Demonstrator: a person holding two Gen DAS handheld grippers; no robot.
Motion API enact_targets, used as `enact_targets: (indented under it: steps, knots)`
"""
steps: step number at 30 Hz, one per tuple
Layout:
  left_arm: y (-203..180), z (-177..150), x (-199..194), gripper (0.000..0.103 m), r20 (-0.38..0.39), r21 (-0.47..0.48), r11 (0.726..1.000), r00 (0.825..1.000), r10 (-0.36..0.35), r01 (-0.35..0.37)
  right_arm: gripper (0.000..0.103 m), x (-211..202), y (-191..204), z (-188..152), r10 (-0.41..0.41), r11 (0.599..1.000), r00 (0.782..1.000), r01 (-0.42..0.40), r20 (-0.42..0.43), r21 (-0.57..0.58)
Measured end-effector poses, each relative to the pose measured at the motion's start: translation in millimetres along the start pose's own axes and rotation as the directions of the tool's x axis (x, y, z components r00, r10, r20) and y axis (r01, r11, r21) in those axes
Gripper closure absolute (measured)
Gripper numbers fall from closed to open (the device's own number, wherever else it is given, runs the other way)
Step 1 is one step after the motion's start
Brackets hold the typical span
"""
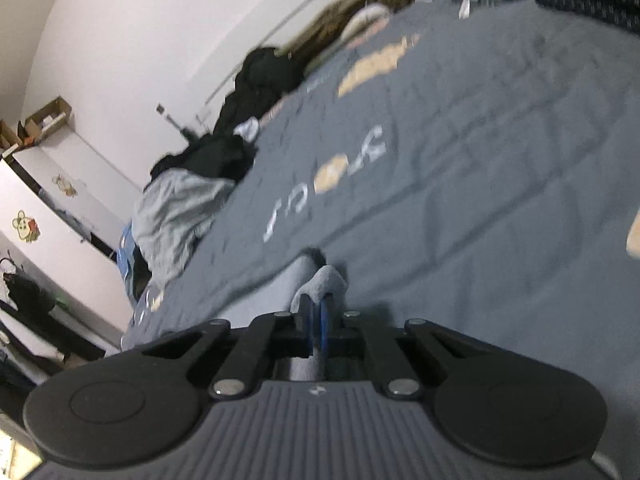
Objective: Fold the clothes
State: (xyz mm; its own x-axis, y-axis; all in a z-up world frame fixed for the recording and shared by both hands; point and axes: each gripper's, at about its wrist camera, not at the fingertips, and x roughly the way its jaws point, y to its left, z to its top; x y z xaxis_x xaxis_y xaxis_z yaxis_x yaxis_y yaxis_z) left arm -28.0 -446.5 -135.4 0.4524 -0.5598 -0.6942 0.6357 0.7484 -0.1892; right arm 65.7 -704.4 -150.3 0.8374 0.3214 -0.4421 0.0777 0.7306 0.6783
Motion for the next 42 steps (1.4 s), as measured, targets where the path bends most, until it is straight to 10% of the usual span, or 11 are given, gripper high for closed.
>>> enact_targets:
  steps: [8,15,23,30,33,42]
  knots:
    - [-24,-4,-9,0.086,0.014,0.162,0.985,0.998,0.066,-0.067,0.099,25,0,-1,-0.083,0.996,0.995,0.081,-0.05,-0.046]
    - [-23,-8,-24,0.075,0.041,0.204,0.976,0.997,0.067,-0.074,0.074,-24,-9,8,-0.132,0.991,0.99,0.129,-0.059,-0.042]
    - [-46,-18,-21,0.071,0.074,0.33,0.935,0.991,0.111,-0.13,0.069,-52,-7,-27,-0.061,0.998,0.96,0.057,-0.274,-0.025]
    - [-55,3,7,0.071,0.034,0.303,0.941,0.988,0.15,-0.153,0.069,-83,19,-70,-0.087,0.995,0.943,0.066,-0.322,-0.074]
    - [-45,3,4,0.096,0.01,0.239,0.963,0.992,0.123,-0.122,0.069,-81,14,-78,-0.08,0.997,0.932,0.067,-0.352,-0.047]
    - [-23,-6,-24,0.095,0.062,0.155,0.983,0.994,0.093,-0.101,0.059,-70,-4,-88,0.018,0.992,0.922,0.033,-0.387,0.125]
